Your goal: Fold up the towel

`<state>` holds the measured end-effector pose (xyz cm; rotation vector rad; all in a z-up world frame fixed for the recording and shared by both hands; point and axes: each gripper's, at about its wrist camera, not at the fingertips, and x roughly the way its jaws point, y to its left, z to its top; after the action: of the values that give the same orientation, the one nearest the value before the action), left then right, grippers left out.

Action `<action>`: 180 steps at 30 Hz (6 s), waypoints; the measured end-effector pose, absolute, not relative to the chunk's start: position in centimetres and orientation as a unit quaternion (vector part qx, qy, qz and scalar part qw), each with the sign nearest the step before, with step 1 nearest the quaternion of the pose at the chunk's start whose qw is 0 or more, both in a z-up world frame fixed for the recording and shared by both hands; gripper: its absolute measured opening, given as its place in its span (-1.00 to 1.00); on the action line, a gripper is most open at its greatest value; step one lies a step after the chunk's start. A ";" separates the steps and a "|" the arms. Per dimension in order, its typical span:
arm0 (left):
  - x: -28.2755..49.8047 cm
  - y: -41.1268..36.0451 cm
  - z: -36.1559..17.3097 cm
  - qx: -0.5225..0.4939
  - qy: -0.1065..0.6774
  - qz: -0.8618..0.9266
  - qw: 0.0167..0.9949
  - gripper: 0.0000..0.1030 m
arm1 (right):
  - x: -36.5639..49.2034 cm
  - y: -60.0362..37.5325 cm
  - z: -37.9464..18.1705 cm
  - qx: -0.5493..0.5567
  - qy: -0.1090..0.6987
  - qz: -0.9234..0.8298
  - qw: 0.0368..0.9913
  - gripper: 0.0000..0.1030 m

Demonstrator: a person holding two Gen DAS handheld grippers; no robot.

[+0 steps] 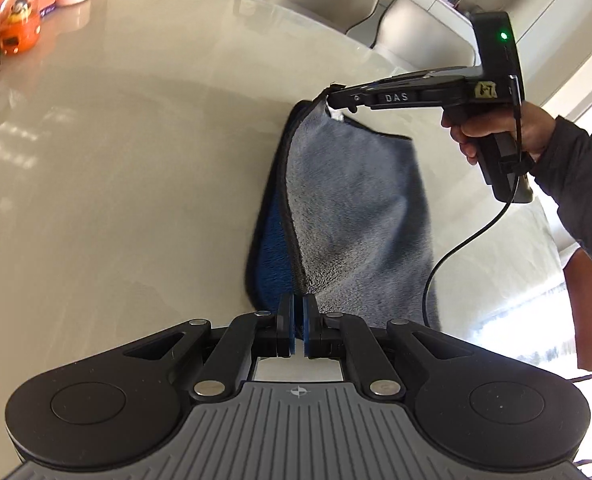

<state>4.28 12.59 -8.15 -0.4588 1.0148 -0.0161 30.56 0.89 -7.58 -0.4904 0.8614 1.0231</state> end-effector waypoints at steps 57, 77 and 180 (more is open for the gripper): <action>27.9 14.0 -11.1 -0.086 0.453 -0.067 0.885 0.08 | 31.6 -10.2 -9.2 -0.264 0.390 0.413 0.780 -0.61; 29.1 13.7 -11.1 -0.060 0.443 -0.102 0.889 -0.68 | 31.8 -8.7 -9.7 -0.303 0.371 0.470 0.741 -0.57; 5.4 7.0 -9.2 0.142 0.415 -0.229 0.869 0.05 | 6.7 -10.7 -9.7 -0.136 0.491 0.270 0.817 0.17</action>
<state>5.35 7.03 -9.17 0.2966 0.8676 -0.4796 6.68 -10.73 -9.66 -0.2906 1.0464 0.5762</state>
